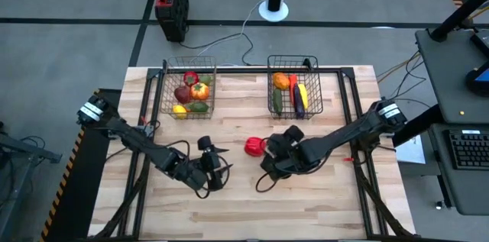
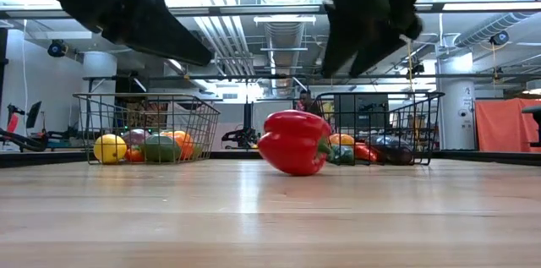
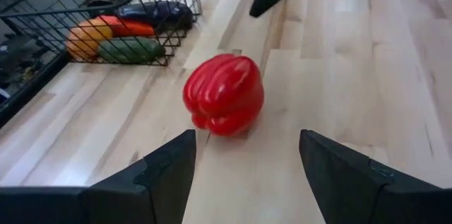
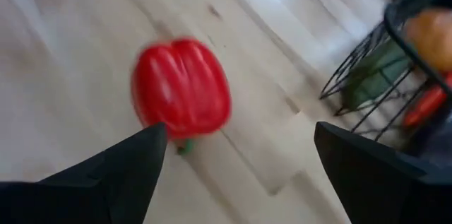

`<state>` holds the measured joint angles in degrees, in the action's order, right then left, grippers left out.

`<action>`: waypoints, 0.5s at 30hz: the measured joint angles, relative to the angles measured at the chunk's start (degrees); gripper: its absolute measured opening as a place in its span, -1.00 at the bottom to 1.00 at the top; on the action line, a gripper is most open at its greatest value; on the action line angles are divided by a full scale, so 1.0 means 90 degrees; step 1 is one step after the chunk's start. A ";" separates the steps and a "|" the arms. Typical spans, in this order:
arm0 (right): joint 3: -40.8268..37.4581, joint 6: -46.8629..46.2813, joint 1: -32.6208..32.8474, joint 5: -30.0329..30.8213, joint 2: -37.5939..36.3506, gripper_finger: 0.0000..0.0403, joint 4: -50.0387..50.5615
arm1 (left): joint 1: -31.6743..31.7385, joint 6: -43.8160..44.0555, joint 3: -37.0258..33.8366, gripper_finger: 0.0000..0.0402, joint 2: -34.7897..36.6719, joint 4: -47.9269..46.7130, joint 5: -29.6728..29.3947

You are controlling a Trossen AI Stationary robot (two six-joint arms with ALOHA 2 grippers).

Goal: Sort produce into baskets
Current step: Put the red bell pepper into the right black wire basket

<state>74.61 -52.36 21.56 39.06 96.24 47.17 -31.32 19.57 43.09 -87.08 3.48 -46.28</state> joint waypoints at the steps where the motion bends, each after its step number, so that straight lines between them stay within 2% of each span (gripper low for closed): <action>1: -0.0020 0.0377 0.0012 0.0019 0.0074 0.75 0.0010 | 0.0041 -0.0034 0.0000 0.16 -0.0025 0.0032 0.0079; 5: -0.0049 0.0921 0.0020 0.0173 0.0389 0.75 -0.0030 | 0.0163 -0.0177 0.0000 0.16 -0.0198 0.0117 0.0148; 8: -0.0074 0.1469 0.0020 0.0203 0.0509 0.75 -0.0492 | 0.0248 -0.0194 -0.0005 0.16 -0.0301 0.0155 0.0165; 15: -0.0095 0.2564 -0.0078 -0.0239 0.0567 0.75 -0.1638 | 0.0416 -0.0196 -0.0005 0.16 -0.0560 0.0190 0.0425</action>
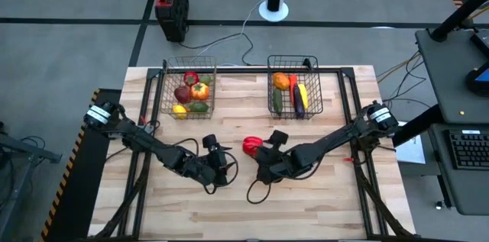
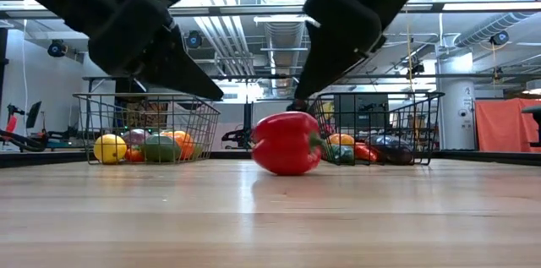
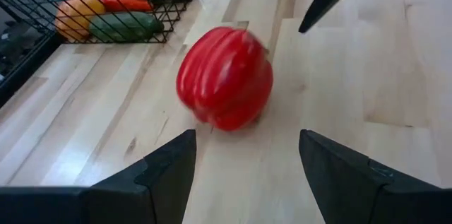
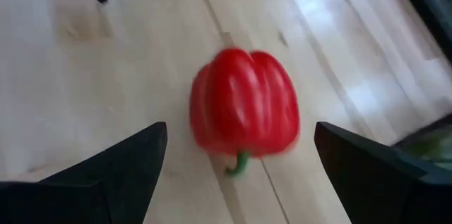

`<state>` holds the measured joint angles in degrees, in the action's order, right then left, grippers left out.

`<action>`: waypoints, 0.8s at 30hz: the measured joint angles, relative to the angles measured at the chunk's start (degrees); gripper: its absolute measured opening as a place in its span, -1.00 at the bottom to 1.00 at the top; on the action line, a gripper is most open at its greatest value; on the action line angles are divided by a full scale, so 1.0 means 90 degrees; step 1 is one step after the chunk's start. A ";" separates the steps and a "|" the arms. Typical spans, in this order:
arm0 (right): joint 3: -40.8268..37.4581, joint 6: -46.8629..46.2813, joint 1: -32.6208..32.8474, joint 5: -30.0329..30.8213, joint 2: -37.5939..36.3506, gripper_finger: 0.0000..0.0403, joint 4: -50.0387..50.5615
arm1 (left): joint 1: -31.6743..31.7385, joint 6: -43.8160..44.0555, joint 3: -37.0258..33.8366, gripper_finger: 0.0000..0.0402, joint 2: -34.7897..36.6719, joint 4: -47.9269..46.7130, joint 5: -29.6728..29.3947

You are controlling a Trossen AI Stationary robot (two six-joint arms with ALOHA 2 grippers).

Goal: Sort produce into baskets
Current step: Put the red bell pepper into the right black wire basket

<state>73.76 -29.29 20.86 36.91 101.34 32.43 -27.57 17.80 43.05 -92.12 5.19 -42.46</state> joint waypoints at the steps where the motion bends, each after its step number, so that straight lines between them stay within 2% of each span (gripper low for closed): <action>1: 0.0000 0.0096 -0.0048 -0.0109 0.0000 0.75 -0.0083 | 0.0014 0.0000 0.0000 0.16 -0.0042 0.0038 0.0000; 19: 0.0002 0.0841 -0.0827 -0.1156 0.0184 0.75 -0.0207 | 0.0230 -0.0238 0.0000 0.16 -0.0155 0.0169 0.0164; 24: 0.0002 0.0892 -0.0932 -0.1162 0.0274 0.75 -0.0204 | 0.0290 -0.0260 -0.0007 0.16 -0.0155 0.0176 0.0172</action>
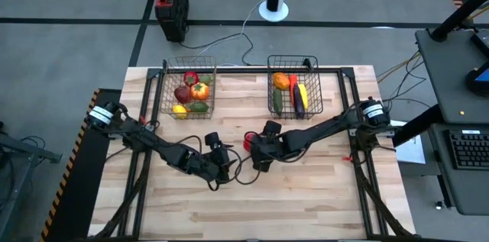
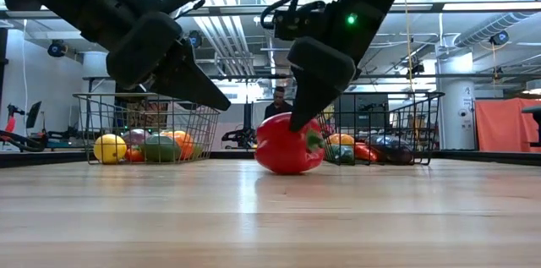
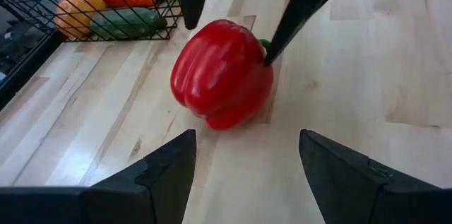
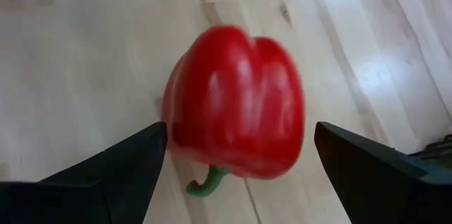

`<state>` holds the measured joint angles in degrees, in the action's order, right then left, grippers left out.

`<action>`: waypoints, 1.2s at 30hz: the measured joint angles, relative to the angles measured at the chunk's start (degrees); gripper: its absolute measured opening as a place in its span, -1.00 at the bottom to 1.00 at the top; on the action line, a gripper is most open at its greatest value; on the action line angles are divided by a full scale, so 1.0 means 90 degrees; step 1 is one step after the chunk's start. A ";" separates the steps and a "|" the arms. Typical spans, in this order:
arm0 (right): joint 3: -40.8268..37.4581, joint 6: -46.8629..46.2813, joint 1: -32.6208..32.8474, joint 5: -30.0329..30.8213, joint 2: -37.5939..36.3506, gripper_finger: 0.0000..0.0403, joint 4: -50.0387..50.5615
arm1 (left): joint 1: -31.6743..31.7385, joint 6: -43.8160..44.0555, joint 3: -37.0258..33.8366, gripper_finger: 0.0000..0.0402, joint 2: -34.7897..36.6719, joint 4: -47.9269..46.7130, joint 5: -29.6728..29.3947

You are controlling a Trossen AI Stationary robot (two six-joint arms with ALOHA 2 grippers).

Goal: Sort produce into baskets
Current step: Put the red bell pepper into the right black wire basket

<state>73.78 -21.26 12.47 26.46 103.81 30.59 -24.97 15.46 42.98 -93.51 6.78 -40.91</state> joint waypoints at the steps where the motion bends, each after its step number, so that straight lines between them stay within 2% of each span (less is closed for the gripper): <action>1: 0.0000 0.0031 -0.0012 -0.0032 0.0021 0.75 0.0003 | 0.0007 0.0000 0.0000 0.16 0.0000 0.0004 0.0000; 5: 0.0000 0.0102 -0.0082 -0.0277 0.0087 0.75 -0.0031 | 0.0027 0.0000 0.0000 0.16 0.0000 0.0013 0.0005; 10: 0.0002 0.0032 -0.0186 -0.0287 0.0229 0.75 -0.0149 | 0.0129 -0.0005 -0.0007 0.16 0.0000 0.0013 0.0312; 15: 0.0007 0.0030 -0.0226 -0.0258 0.0316 0.75 -0.0245 | 0.0138 -0.0005 -0.0035 0.16 -0.0012 0.0015 0.0316; 27: 0.0007 -0.0045 -0.0224 -0.0305 0.0305 0.48 -0.0313 | 0.0135 -0.0015 -0.0053 0.16 -0.0012 0.0018 0.0316; 36: 0.0084 -0.0142 -0.0165 -0.0509 0.0001 0.47 -0.0272 | -0.0015 -0.0024 -0.0053 0.16 0.0079 -0.0028 0.0313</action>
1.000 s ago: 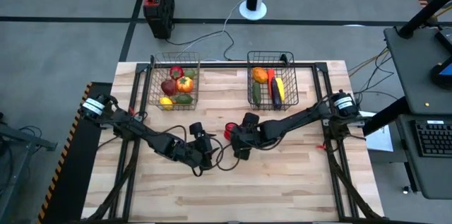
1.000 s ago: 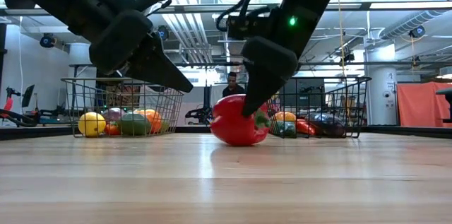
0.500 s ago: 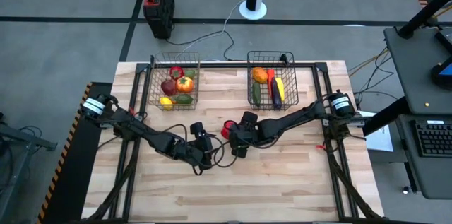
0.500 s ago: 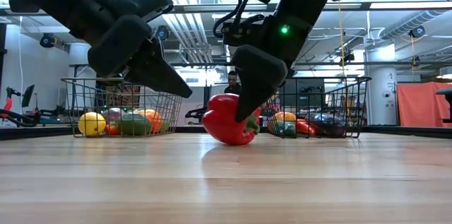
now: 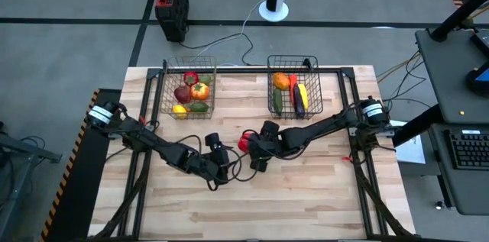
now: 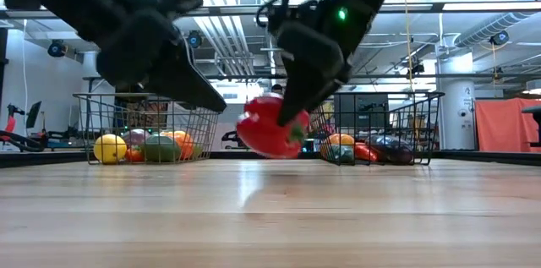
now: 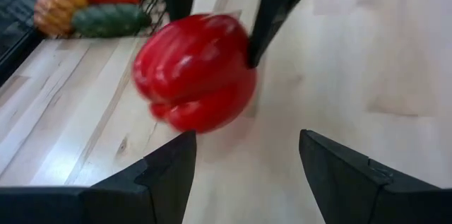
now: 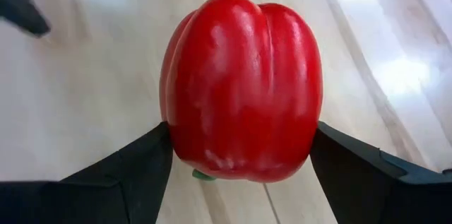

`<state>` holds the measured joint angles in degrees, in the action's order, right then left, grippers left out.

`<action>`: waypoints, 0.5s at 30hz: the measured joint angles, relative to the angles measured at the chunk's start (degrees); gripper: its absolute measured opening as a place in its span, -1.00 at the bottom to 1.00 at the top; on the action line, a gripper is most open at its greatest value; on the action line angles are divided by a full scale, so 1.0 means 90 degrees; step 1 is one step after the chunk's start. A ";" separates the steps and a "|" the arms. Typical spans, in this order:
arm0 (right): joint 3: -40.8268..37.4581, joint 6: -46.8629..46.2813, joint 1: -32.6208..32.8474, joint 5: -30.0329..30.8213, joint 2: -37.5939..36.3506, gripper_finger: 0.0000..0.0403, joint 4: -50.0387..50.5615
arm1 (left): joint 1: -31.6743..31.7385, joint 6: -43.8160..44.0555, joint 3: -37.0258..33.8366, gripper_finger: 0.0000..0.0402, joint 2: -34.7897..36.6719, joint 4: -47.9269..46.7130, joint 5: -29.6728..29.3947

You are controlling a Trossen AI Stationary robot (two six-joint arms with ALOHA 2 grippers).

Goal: Sort produce into baskets
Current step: Put the red bell pepper into the right black wire basket

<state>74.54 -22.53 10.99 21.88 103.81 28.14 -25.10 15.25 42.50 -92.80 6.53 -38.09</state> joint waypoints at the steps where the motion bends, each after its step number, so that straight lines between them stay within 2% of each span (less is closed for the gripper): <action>1: 0.0044 0.0004 0.0023 -0.0006 -0.0050 0.47 -0.0014 | -0.0051 -0.0012 -0.0002 0.16 0.0091 -0.0028 0.0000; 11: 0.1105 0.0242 -0.0057 0.0121 -0.0451 0.47 0.0454 | -0.0766 -0.0193 -0.0002 0.16 0.1278 -0.0235 -0.0228; 15: 0.1843 0.0094 -0.0285 0.0438 -0.0572 0.47 0.1370 | -0.1069 -0.0194 -0.0002 0.16 0.1673 -0.0336 -0.0445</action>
<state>91.13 -21.69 8.42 25.82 98.66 40.47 -34.72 13.50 42.48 -77.74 3.50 -42.09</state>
